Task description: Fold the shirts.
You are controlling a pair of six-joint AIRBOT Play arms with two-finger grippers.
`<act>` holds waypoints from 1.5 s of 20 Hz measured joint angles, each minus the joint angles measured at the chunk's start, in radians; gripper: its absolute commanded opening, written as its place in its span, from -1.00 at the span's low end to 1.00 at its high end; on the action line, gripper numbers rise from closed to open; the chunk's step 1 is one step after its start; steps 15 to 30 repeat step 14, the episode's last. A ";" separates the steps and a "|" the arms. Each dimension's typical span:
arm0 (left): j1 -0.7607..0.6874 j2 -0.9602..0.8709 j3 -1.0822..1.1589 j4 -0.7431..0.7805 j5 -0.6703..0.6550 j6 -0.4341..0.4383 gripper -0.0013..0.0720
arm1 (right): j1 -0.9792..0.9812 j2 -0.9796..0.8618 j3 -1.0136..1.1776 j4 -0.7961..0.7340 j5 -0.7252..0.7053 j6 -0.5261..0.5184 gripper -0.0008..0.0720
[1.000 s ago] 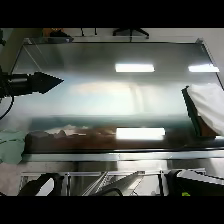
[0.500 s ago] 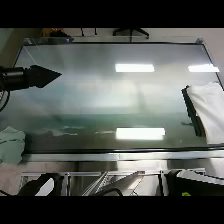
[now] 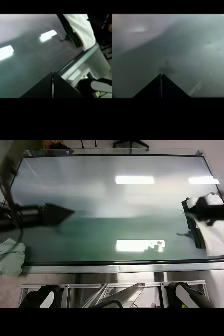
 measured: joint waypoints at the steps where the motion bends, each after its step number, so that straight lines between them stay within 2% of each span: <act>1: -0.036 0.048 -0.093 0.001 0.026 -0.008 -0.93 | 0.066 0.058 -0.101 0.001 -0.019 -0.014 -0.91; 4: -0.147 0.180 -0.329 0.002 0.113 -0.035 -0.93 | 0.233 0.182 -0.331 0.007 -0.096 -0.036 -0.91; 8: -0.228 0.288 -0.462 0.001 0.174 -0.059 -0.93 | 0.349 0.237 -0.438 0.032 -0.128 -0.043 -0.91; 14: -0.201 0.385 -0.502 0.000 0.185 -0.105 -0.93 | 0.388 0.253 -0.470 0.090 -0.040 -0.058 -0.91; 30: -0.201 0.385 -0.502 0.000 0.185 -0.105 -0.93 | 0.388 0.253 -0.470 0.090 -0.040 -0.058 -0.91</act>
